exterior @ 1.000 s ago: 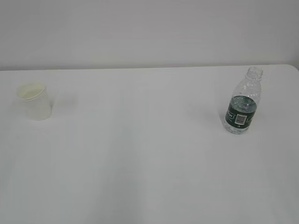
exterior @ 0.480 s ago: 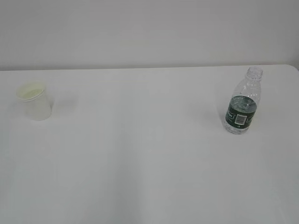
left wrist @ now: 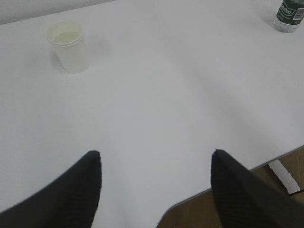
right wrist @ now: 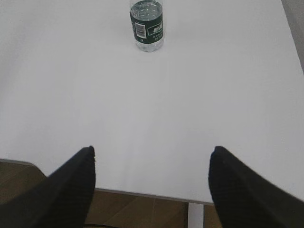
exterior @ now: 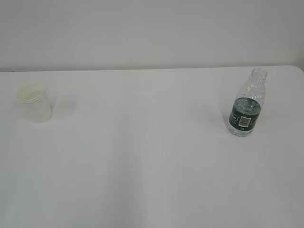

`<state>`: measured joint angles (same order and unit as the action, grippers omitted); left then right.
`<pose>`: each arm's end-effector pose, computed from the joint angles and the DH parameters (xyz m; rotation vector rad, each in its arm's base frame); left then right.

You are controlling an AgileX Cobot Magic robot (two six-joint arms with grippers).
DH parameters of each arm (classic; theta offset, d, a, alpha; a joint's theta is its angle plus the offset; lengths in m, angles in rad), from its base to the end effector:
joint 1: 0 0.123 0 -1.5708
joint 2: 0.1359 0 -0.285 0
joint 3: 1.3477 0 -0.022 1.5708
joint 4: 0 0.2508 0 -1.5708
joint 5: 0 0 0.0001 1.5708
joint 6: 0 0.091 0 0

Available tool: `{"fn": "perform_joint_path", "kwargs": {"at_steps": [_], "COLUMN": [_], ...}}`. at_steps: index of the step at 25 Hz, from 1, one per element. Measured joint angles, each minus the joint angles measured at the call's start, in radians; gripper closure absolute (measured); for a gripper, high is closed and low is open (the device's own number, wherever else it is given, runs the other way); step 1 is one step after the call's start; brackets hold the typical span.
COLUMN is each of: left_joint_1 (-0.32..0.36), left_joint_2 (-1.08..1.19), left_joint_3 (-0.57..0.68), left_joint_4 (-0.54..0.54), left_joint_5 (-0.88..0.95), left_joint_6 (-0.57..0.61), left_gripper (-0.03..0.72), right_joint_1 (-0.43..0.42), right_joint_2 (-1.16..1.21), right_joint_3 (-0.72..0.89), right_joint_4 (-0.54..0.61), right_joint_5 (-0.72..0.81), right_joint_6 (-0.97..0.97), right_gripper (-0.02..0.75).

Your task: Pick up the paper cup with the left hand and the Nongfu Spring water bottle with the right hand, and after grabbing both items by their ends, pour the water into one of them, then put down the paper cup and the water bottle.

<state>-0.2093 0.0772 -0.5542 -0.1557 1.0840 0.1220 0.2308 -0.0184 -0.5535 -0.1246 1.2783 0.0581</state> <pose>-0.0026 -0.0122 0.2915 0.3517 2.0594 -0.2409 -0.0215 -0.0162 0.2750 -0.1604 2.1769 0.0129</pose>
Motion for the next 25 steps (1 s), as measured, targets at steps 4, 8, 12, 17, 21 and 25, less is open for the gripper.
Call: {"fn": "perform_joint_path", "kwargs": {"at_steps": [4,8,12,17,21,25], "left_joint_1": [0.0,0.0,0.0,0.0,0.0,0.0], "left_joint_2": [0.0,0.0,0.0,0.0,0.0,0.0], "left_joint_3": [0.004,0.004,0.004,0.004,0.004,0.004], "left_joint_4": [0.0,0.0,0.0,0.0,0.0,0.0], "left_joint_5": [-0.004,-0.006,-0.006,-0.006,-0.006,-0.006], "left_joint_6": [0.0,0.0,0.0,0.0,0.0,0.0], "left_gripper": [0.174,0.174,0.174,0.174,0.175,0.175], "right_joint_1": [0.0,0.0,0.0,0.0,0.0,0.0], "right_joint_2": [0.0,0.0,0.0,0.0,0.0,0.0], "right_joint_3": [0.001,0.002,0.011,0.013,0.019,0.037], "right_joint_4": [-0.002,-0.006,-0.008,-0.011,-0.011,-0.011], "right_joint_5": [0.0,0.0,0.0,-0.006,-0.034,-0.09], "right_joint_6": [0.0,0.0,0.0,0.0,0.0,0.0], "right_gripper": [0.183,0.183,0.183,0.183,0.183,0.183]}}
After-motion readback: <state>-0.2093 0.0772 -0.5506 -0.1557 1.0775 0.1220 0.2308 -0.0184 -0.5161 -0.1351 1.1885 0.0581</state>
